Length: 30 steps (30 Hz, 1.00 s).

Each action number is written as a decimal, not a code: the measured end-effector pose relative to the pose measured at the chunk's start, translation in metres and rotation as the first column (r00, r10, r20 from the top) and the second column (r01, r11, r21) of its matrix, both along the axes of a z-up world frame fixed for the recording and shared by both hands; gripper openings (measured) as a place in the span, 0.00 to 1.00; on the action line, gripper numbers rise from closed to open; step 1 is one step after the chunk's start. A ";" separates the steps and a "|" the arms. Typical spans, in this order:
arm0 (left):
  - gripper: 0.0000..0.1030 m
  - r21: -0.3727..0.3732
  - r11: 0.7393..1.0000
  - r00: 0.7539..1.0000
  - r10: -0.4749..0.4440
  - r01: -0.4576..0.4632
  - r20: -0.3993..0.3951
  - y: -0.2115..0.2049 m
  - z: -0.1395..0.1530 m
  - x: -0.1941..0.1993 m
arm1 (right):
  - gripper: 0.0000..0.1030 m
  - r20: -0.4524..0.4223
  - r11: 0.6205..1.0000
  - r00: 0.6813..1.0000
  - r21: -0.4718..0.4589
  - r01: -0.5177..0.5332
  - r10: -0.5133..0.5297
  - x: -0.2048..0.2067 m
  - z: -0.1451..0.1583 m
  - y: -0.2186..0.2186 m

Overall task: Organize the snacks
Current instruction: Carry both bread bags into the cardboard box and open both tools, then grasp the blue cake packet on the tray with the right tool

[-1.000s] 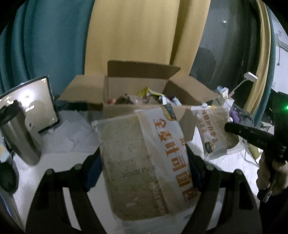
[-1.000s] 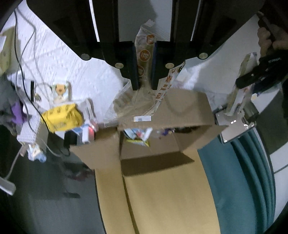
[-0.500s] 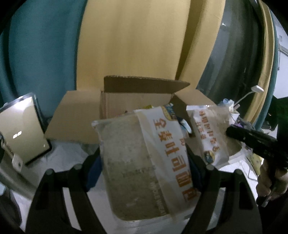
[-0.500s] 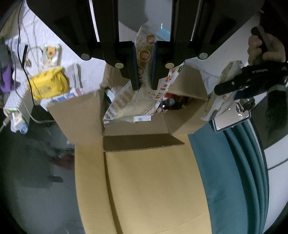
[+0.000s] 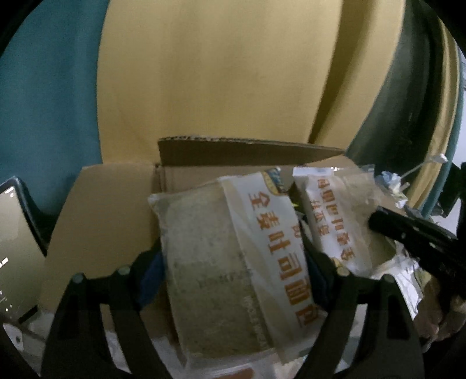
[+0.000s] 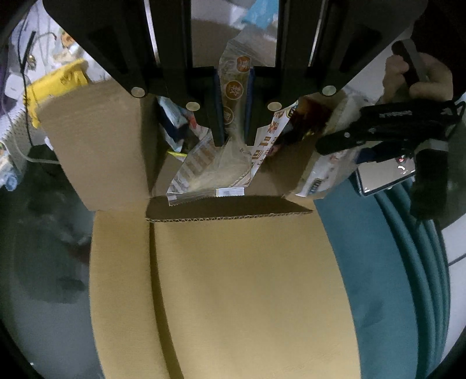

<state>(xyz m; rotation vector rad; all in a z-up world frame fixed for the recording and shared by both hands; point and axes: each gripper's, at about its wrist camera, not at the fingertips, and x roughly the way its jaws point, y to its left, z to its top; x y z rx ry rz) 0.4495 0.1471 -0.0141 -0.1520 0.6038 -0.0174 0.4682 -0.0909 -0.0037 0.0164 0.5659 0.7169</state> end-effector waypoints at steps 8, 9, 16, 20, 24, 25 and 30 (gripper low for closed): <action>0.90 -0.025 0.999 0.999 0.022 -0.021 0.045 0.009 0.004 0.001 | 0.53 -0.039 0.999 0.999 0.006 0.036 -0.036 0.024 -0.013 0.019; 0.90 -0.024 0.999 0.999 0.024 -0.023 0.046 0.010 0.005 -0.002 | 0.59 -0.042 0.999 0.998 0.010 0.036 -0.036 0.023 -0.014 0.018; 0.91 -0.047 0.998 0.998 0.042 -0.039 0.047 0.015 0.007 -0.036 | 0.63 -0.055 0.999 0.998 -0.022 0.034 -0.035 -0.001 -0.022 0.012; 0.91 -0.051 0.998 0.998 0.045 -0.043 0.048 0.012 0.004 -0.064 | 0.63 -0.068 0.999 0.997 -0.033 0.024 -0.026 -0.026 -0.030 0.004; 0.91 -0.059 0.997 0.998 0.055 -0.053 0.036 0.008 -0.008 -0.094 | 0.63 -0.105 0.998 0.994 -0.048 0.028 -0.033 -0.051 -0.048 -0.008; 0.91 -0.053 0.997 0.998 0.061 -0.060 0.030 0.006 -0.012 -0.102 | 0.63 -0.107 0.997 0.993 -0.065 0.034 -0.041 -0.056 -0.054 -0.010; 0.91 -0.031 0.997 0.997 0.070 -0.070 -0.013 -0.001 -0.040 -0.135 | 0.63 -0.098 0.972 0.987 -0.212 0.106 -0.129 -0.072 -0.091 -0.017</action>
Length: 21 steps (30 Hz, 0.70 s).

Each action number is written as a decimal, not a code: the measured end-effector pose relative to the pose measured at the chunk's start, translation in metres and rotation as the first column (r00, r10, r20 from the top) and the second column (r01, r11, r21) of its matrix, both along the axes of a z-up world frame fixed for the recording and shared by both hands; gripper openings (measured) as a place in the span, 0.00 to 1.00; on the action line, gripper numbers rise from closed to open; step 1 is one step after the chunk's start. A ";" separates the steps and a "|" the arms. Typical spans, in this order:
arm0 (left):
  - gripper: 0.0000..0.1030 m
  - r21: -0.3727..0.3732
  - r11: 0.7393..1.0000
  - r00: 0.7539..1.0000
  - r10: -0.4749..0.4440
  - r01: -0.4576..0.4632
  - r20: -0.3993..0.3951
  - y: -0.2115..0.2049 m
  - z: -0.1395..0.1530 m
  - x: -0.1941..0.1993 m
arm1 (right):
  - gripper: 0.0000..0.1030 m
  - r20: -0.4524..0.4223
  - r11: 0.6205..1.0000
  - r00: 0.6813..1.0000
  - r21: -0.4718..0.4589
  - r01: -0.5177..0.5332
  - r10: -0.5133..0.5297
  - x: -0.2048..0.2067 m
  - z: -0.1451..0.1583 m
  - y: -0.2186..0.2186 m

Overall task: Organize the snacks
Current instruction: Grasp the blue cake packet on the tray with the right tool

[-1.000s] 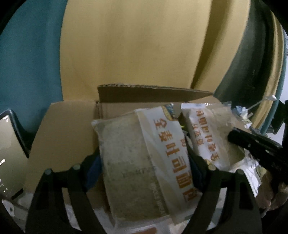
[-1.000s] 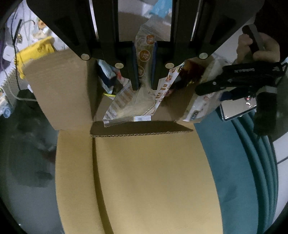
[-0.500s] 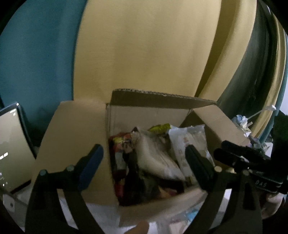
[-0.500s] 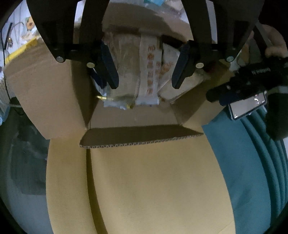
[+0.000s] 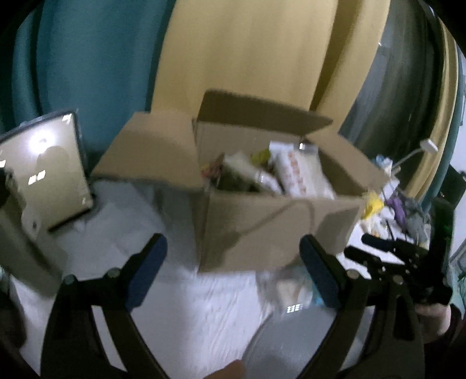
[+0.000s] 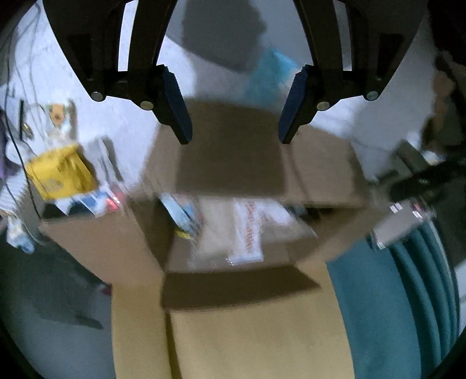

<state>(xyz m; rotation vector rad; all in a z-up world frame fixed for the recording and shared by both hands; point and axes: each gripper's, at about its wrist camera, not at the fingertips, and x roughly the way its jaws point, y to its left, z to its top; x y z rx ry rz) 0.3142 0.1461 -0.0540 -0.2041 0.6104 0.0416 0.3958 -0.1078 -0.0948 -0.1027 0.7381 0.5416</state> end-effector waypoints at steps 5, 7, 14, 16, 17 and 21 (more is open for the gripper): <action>0.91 0.003 1.000 0.999 0.003 -0.003 -0.046 0.000 -0.029 -0.027 | 0.63 -0.061 0.994 0.998 -0.102 0.030 -0.036 -0.004 -0.037 0.002; 0.91 -0.004 1.000 0.998 0.005 -0.005 -0.068 0.001 -0.041 -0.037 | 0.63 -0.067 0.993 0.998 -0.122 0.009 -0.018 -0.011 -0.045 0.010; 0.91 -0.014 0.999 0.996 0.039 -0.040 -0.082 0.013 -0.057 -0.071 | 0.63 -0.091 0.989 0.991 -0.101 -0.110 0.101 -0.051 -0.043 0.048; 0.91 -0.010 0.999 0.996 0.047 -0.048 -0.082 0.016 -0.057 -0.077 | 0.63 -0.103 0.983 0.984 -0.095 -0.158 0.149 -0.062 -0.040 0.061; 0.91 -0.008 0.999 0.995 0.051 -0.052 -0.082 0.018 -0.058 -0.080 | 0.63 -0.105 0.980 0.981 -0.093 -0.176 0.166 -0.066 -0.039 0.066; 0.90 -0.016 0.998 0.995 0.065 -0.066 -0.079 0.027 -0.059 -0.086 | 0.75 -0.093 0.977 0.976 -0.069 -0.202 0.196 -0.077 -0.028 0.080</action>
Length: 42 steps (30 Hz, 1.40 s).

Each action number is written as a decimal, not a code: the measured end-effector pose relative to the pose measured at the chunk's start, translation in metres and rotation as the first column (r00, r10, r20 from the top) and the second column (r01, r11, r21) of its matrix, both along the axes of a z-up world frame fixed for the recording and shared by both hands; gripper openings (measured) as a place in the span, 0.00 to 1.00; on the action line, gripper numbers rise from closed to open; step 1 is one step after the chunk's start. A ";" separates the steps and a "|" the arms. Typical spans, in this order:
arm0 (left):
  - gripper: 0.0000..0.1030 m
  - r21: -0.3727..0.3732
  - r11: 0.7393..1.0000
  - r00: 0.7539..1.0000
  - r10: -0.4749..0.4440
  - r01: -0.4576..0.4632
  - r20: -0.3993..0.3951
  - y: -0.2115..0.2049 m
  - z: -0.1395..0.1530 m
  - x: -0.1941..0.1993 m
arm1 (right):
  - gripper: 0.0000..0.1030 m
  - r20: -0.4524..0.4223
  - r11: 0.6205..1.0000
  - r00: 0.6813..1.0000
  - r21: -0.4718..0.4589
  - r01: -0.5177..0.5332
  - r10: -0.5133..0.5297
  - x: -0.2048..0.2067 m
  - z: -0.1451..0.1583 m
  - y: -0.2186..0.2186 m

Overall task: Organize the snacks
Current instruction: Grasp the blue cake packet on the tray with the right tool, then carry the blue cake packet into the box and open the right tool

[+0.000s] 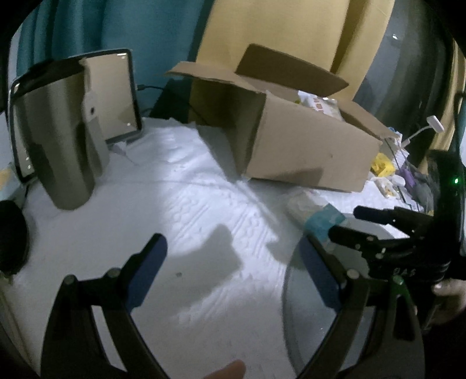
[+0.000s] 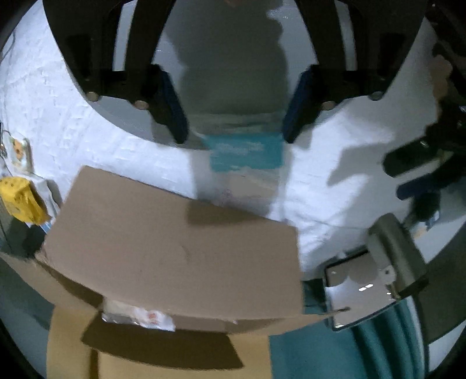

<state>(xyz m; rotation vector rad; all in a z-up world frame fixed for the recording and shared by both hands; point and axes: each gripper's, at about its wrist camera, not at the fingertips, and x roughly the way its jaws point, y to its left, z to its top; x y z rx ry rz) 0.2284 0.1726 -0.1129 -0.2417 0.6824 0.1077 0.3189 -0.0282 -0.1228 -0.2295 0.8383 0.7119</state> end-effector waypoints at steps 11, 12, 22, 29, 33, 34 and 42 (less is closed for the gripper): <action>0.91 -0.019 1.000 0.999 0.019 -0.020 -0.033 0.013 -0.013 0.002 | 0.77 0.014 0.999 1.000 -0.045 0.003 -0.002 0.027 -0.017 0.022; 0.91 -0.020 1.000 0.999 0.021 -0.021 -0.038 0.014 -0.015 0.003 | 0.77 0.012 0.999 1.000 -0.047 0.004 -0.004 0.029 -0.020 0.021; 0.91 -0.011 1.000 0.997 0.015 -0.016 -0.079 0.010 -0.026 0.009 | 0.64 -0.021 0.999 1.000 -0.042 0.003 -0.004 0.033 -0.033 0.018; 0.91 0.010 1.000 0.998 0.012 -0.011 -0.063 -0.001 -0.016 0.003 | 0.56 -0.022 1.000 1.000 -0.025 -0.014 0.013 0.021 -0.024 0.009; 0.91 0.016 1.000 0.998 0.005 -0.004 -0.061 -0.010 -0.010 0.000 | 0.55 -0.010 1.000 1.000 -0.015 -0.018 0.018 0.011 -0.016 -0.001; 0.91 0.018 1.000 0.998 0.001 0.000 -0.060 -0.013 -0.008 -0.001 | 0.55 -0.005 1.000 1.000 -0.011 -0.018 0.018 0.007 -0.012 -0.004; 0.91 0.058 0.997 0.998 -0.049 0.051 -0.029 -0.042 0.010 -0.001 | 0.55 0.039 1.000 0.999 0.027 0.002 -0.003 -0.009 0.012 -0.022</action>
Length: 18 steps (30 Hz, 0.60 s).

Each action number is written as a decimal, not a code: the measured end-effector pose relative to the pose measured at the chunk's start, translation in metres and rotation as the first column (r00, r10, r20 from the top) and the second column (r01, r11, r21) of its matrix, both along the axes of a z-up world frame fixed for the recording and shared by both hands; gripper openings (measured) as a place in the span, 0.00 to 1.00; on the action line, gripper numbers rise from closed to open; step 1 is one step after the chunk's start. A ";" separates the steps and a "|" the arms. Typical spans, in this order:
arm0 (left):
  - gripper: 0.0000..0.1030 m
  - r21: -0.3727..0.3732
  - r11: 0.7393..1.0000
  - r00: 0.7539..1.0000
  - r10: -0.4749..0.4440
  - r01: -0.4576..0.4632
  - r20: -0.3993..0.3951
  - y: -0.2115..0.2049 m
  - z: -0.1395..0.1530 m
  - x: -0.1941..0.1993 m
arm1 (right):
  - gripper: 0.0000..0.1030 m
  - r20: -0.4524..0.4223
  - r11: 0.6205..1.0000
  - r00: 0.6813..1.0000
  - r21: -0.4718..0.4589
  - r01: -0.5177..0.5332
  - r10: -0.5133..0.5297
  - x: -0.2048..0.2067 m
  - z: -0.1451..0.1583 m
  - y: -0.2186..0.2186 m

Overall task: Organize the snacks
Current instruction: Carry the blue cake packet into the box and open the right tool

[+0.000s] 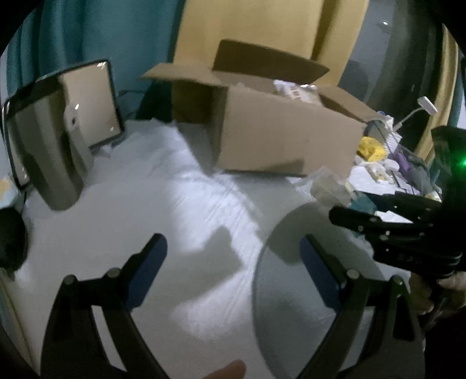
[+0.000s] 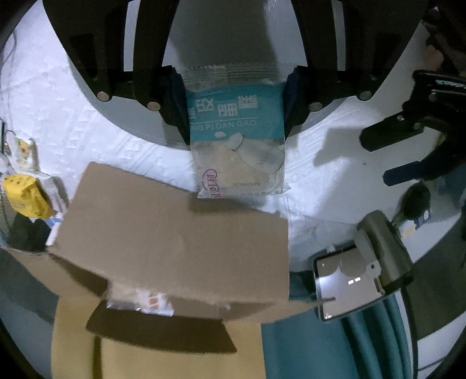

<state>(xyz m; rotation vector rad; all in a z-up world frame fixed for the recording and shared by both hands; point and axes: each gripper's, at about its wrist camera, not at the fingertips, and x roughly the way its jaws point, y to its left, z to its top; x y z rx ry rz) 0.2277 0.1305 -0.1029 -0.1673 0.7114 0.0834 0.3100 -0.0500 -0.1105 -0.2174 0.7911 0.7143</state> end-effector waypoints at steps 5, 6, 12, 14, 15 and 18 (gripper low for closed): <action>0.91 0.037 0.999 0.999 -0.038 0.037 0.031 -0.017 0.018 0.009 | 0.55 0.044 0.999 0.999 0.038 0.027 -0.029 0.000 0.023 -0.024; 0.91 0.044 0.998 0.998 -0.043 0.042 0.037 -0.020 0.021 0.011 | 0.55 0.054 0.998 0.998 0.046 0.033 -0.035 0.002 0.028 -0.028; 0.90 0.090 0.994 0.995 -0.070 0.064 0.073 -0.031 0.046 0.031 | 0.55 0.103 0.996 0.993 0.076 0.056 -0.064 0.017 0.051 -0.042; 0.91 0.106 0.992 0.993 -0.076 0.066 0.091 -0.034 0.055 0.040 | 0.55 0.117 0.995 0.990 0.083 0.064 -0.073 0.026 0.057 -0.048; 0.91 0.112 0.991 0.992 -0.078 0.067 0.097 -0.035 0.058 0.043 | 0.55 0.125 0.994 0.989 0.088 0.070 -0.081 0.031 0.062 -0.051; 0.91 0.138 0.988 0.987 -0.094 0.076 0.130 -0.039 0.072 0.060 | 0.55 0.145 0.991 0.984 0.099 0.087 -0.101 0.043 0.071 -0.055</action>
